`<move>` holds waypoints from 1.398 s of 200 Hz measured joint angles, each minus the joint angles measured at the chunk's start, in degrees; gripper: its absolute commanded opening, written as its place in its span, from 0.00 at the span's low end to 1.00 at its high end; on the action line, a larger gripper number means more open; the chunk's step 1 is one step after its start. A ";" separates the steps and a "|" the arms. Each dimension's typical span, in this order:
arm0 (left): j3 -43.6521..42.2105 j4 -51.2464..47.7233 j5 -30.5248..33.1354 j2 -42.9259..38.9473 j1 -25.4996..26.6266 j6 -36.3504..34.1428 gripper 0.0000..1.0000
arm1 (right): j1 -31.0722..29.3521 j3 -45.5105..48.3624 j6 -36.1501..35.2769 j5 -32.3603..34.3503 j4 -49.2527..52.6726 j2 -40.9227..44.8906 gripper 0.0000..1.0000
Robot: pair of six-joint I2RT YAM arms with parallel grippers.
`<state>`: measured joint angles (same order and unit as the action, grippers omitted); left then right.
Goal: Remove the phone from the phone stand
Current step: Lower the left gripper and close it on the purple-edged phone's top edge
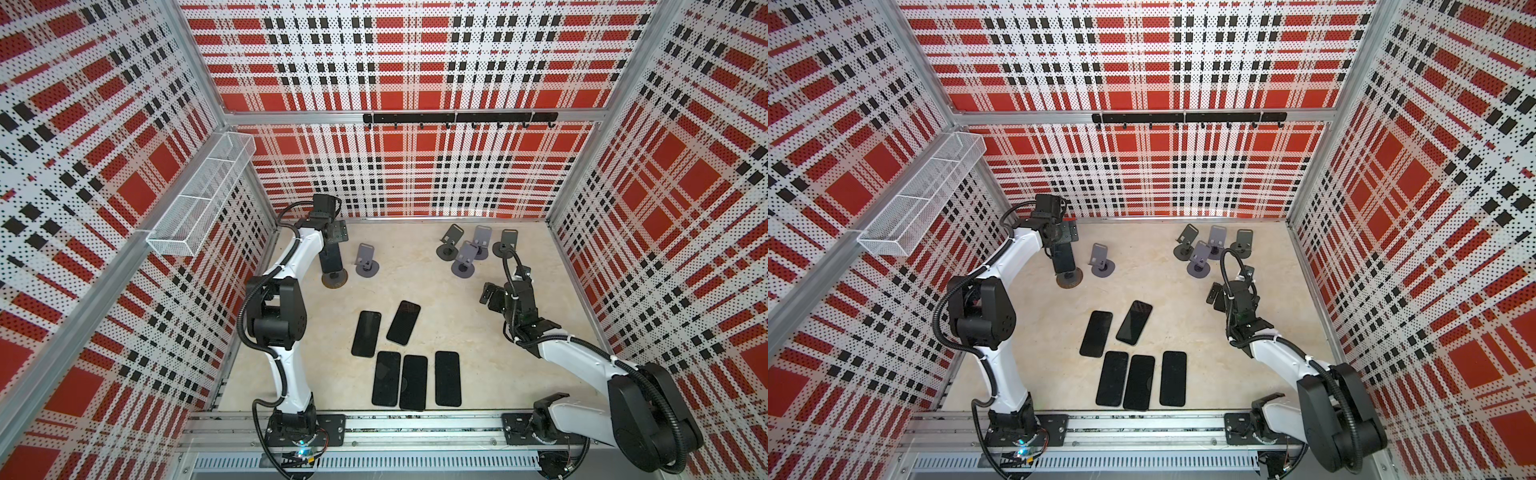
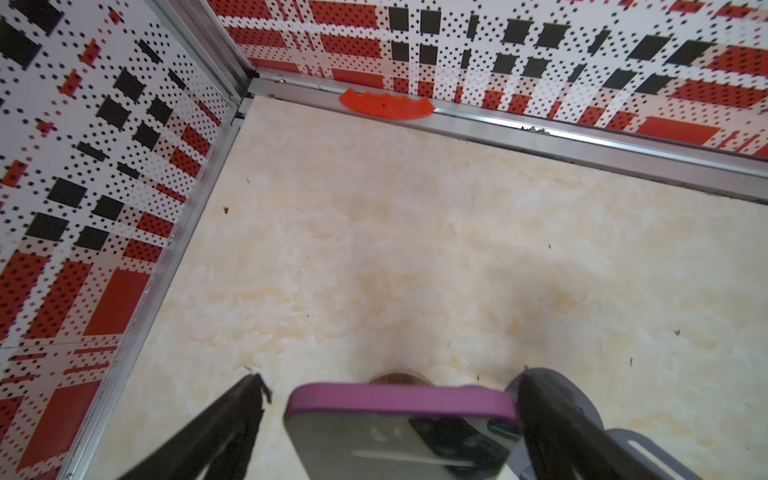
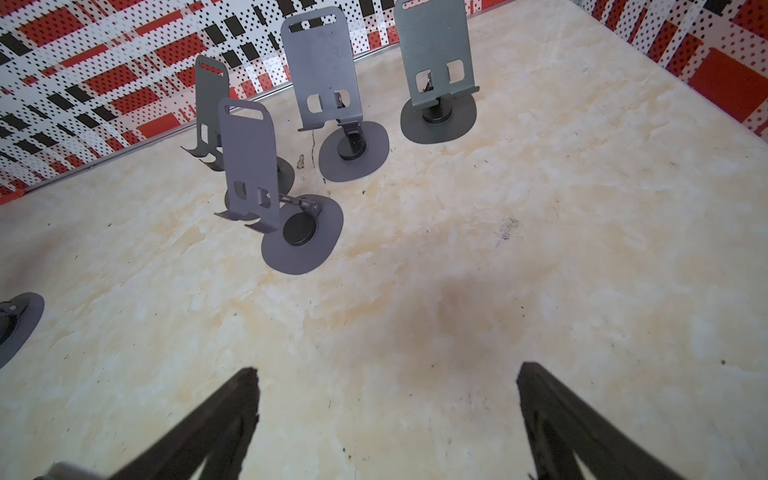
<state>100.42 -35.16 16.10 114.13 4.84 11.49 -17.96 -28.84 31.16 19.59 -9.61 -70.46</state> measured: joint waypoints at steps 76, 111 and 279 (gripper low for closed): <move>-0.26 0.68 -3.26 0.87 -0.55 -0.48 0.84 | 0.00 -0.35 0.00 0.02 -0.02 0.00 1.00; -0.63 0.85 -3.89 1.75 -0.81 -1.03 0.74 | 0.00 -0.35 0.00 0.02 -0.02 0.00 1.00; -1.90 1.62 -7.19 0.81 -1.77 -1.25 0.55 | 0.00 -0.63 0.00 0.09 0.02 -0.90 1.00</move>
<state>98.52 -33.54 8.91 114.93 3.07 10.24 -17.96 -29.47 31.16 19.68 -9.58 -71.35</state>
